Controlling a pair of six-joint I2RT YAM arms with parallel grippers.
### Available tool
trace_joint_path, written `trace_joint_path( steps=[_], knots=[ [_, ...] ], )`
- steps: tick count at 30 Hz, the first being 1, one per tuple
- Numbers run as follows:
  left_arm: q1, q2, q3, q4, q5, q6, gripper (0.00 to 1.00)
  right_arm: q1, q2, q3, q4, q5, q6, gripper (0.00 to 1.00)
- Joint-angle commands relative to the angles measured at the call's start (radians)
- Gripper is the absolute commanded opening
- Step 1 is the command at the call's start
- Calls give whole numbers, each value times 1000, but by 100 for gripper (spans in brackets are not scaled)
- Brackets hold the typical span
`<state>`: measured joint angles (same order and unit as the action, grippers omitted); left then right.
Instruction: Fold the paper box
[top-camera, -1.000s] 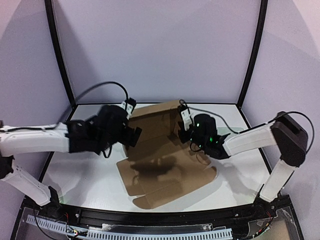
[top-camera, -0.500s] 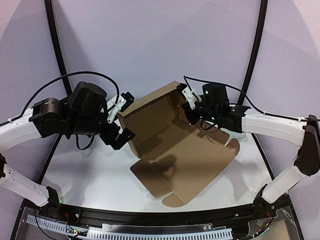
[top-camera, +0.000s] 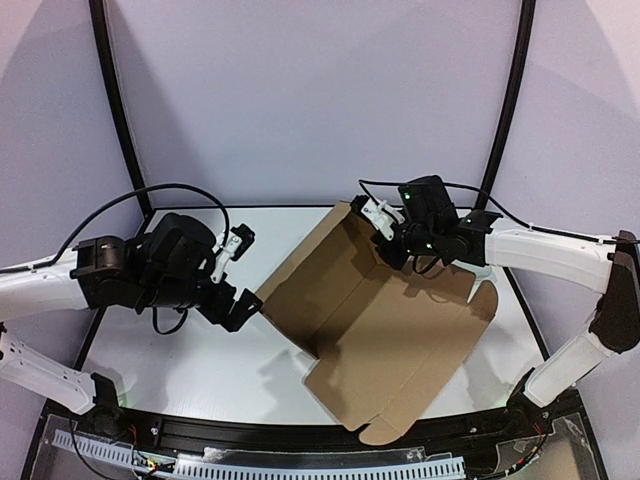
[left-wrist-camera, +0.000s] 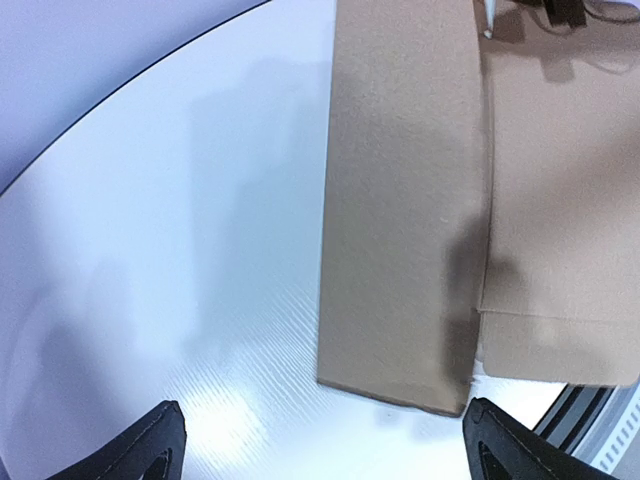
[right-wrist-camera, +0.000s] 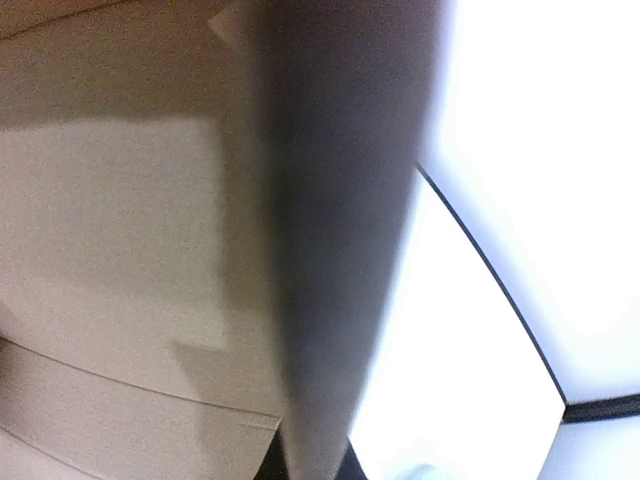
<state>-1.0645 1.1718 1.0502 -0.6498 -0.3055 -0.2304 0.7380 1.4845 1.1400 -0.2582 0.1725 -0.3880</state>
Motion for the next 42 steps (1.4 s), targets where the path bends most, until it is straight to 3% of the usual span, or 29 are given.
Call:
trace_joint_path(
  steps=[1,7,10,16,22,37,39,42],
  knots=[
    [-3,-34,-27,55,-44,-94,99,9,-16,12,-11,-88,0,0],
    [-2,1,26,185,-93,-97,99,32,-17,43,-69,-149,-185,0],
    [-2,80,105,237,-43,-77,99,39,-30,45,-36,-191,-213,0],
    [12,219,248,195,127,-91,99,58,-19,78,-26,-166,-247,0],
    [130,298,274,184,494,-222,99,62,-22,86,-30,-141,-271,0],
    [141,320,234,234,555,-210,99,62,-22,103,-10,-206,-255,0],
    [141,323,233,248,558,-219,95,62,-19,104,-7,-203,-244,0],
    [141,334,239,264,564,-234,80,62,-14,94,10,-193,-233,0]
  ],
)
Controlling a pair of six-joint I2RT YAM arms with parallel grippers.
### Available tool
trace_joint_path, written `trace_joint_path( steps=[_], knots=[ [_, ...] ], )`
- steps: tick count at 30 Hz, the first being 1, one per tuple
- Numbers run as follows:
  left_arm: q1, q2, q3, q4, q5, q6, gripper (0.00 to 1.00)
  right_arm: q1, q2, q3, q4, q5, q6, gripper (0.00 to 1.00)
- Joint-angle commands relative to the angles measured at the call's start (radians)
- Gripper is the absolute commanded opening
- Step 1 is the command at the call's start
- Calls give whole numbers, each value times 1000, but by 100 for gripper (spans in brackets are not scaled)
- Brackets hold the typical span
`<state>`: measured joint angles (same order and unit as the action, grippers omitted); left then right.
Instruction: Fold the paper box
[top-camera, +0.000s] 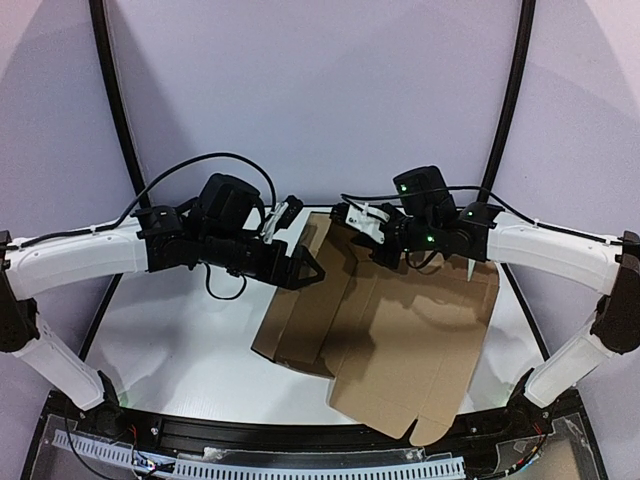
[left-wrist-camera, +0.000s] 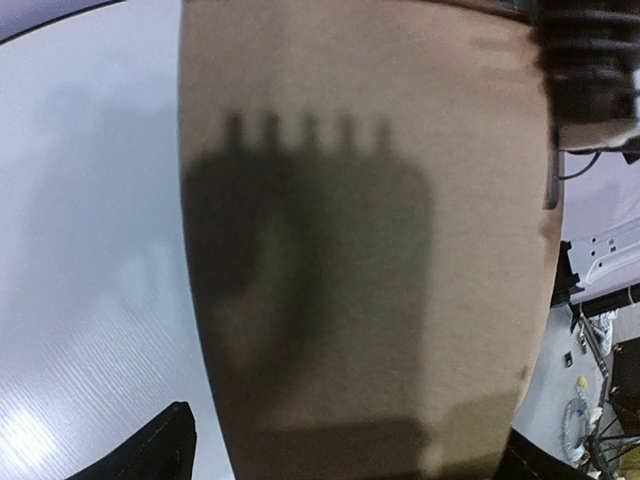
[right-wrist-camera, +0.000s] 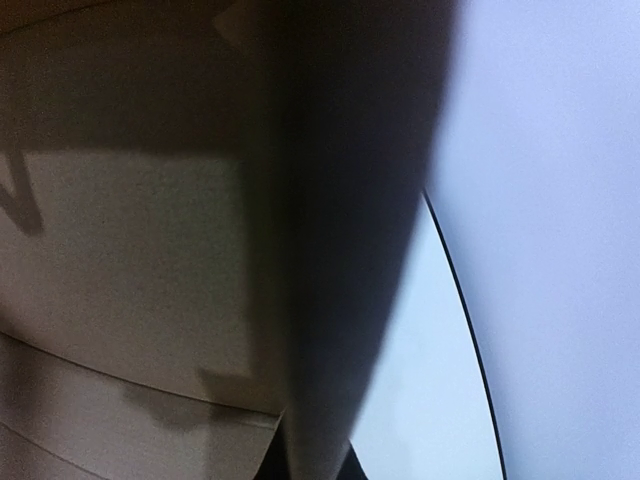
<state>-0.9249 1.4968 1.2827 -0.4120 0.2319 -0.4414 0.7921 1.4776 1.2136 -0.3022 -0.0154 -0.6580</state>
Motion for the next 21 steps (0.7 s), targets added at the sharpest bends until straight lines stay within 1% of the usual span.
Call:
trace_joint_path(
  steps=[1,4,6,9,10,13,14,21],
  knots=[
    [2,14,10,27,28,-31,74,8,-7,15,76,4,43,0],
    [2,28,25,19,22,-39,63,7,-7,0,120,11,60,0],
    [1,34,32,9,8,-39,60,9,-4,-5,128,10,62,0],
    [2,33,35,6,-26,-44,52,8,3,-5,123,51,59,5],
    [2,29,35,8,-36,-48,50,7,6,-8,121,60,54,9],
    [3,20,30,16,-55,-69,47,8,8,-30,120,64,37,33],
    [3,18,27,20,-57,-77,45,7,9,-37,122,63,32,37],
    [2,11,17,33,-46,-89,43,5,36,-59,176,109,19,39]
  ],
)
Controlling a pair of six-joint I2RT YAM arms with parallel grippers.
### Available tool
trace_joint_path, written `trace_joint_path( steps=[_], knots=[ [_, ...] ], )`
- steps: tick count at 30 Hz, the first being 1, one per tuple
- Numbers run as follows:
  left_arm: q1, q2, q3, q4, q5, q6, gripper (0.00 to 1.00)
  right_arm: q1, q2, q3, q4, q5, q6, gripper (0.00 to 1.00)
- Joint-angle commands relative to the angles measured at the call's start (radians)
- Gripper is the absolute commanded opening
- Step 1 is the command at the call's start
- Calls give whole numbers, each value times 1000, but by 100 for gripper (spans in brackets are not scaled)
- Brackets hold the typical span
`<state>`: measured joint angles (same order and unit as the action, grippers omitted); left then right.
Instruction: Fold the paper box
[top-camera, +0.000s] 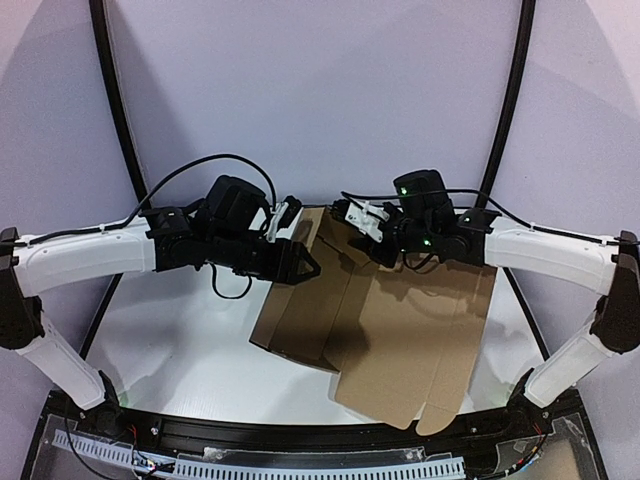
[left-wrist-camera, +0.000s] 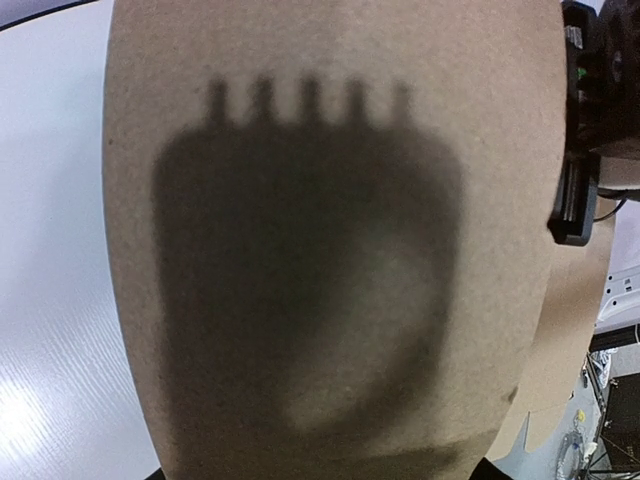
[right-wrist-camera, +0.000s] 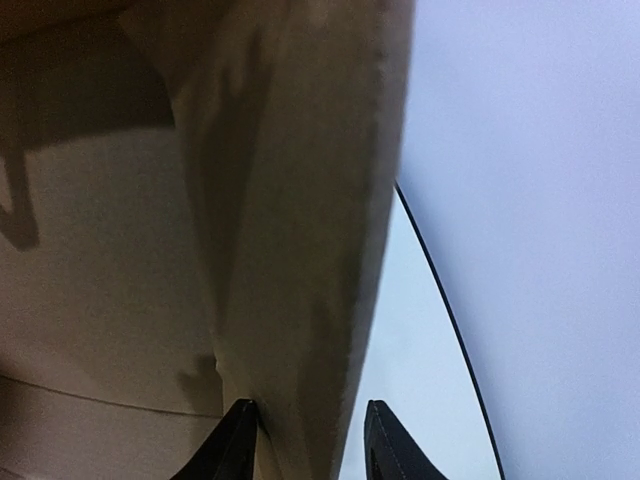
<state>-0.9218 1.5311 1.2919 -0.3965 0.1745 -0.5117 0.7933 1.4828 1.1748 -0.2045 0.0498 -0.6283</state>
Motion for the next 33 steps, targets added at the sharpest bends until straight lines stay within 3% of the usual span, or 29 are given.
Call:
trace_joint_path(
  steps=[1,4,7,11,15,17,23,27,31,33],
  knots=[
    [-1,-25,3,21,28,-16,43,3,42,-20,88,37,-20,43],
    [-2,-27,-6,43,108,6,42,2,79,-4,108,3,-37,51],
    [-1,-27,-13,54,170,22,40,-9,106,12,127,-69,-45,52],
    [-2,-36,-22,48,183,38,39,-29,109,20,167,-98,-18,32],
    [-1,-38,-20,19,135,42,39,-35,77,0,169,-123,-17,26],
    [0,-36,-19,17,131,36,38,-35,62,-14,187,-115,-19,12],
    [-2,-30,-11,31,170,30,38,-35,79,-35,324,23,31,0],
    [-2,-12,1,28,182,20,38,-27,113,-44,446,155,55,0],
    [-1,-1,8,40,191,7,38,9,173,-64,618,354,-28,0],
    [-1,1,11,49,193,3,38,19,206,-38,637,425,29,0]
  ],
)
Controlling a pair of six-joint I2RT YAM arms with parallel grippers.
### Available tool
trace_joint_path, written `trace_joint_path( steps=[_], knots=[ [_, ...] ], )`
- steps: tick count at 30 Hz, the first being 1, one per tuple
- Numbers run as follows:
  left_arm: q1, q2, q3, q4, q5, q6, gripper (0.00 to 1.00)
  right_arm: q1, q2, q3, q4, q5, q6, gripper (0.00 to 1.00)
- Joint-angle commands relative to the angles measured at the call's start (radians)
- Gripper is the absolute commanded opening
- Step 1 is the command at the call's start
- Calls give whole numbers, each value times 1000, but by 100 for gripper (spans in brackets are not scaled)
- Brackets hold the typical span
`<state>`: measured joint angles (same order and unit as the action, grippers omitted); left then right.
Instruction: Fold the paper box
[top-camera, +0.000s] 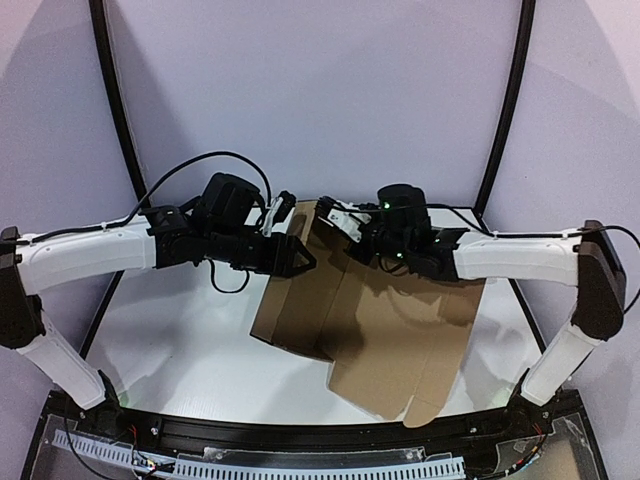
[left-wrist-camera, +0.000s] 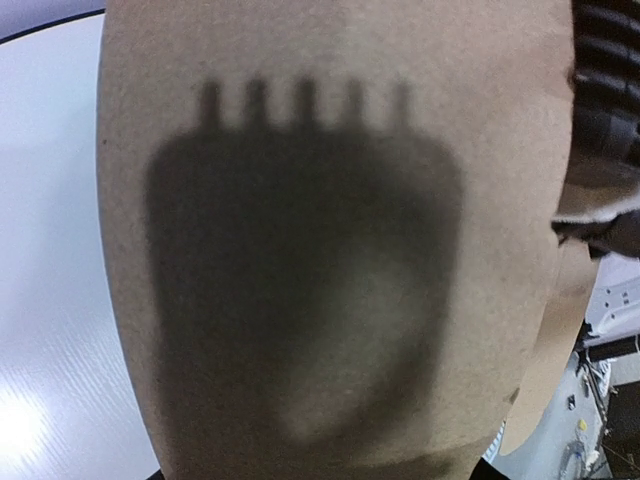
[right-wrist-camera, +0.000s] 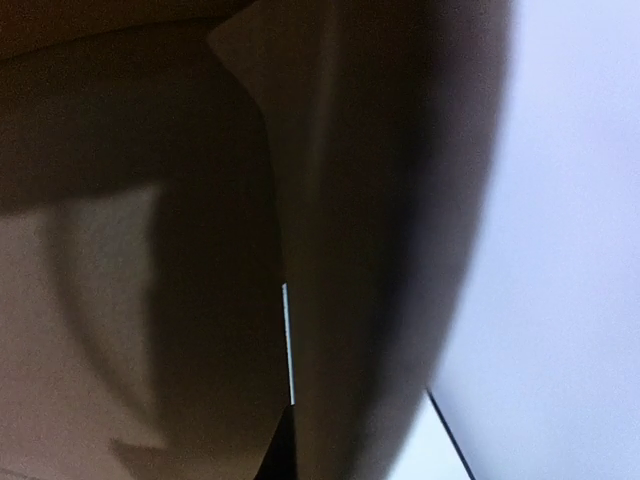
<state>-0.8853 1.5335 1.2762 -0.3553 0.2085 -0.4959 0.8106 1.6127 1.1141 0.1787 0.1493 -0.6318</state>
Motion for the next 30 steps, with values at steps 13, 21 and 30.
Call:
trace_joint_path(
  steps=[13,21,30],
  knots=[
    [-37,-21,19,49,98,-58,36,16,-18,-61,150,-111,210,35],
    [-36,-63,-16,53,25,-96,36,15,-106,-43,28,-138,192,54],
    [-17,-71,-62,62,-11,-143,34,15,-263,6,-143,-223,188,69]
  ],
)
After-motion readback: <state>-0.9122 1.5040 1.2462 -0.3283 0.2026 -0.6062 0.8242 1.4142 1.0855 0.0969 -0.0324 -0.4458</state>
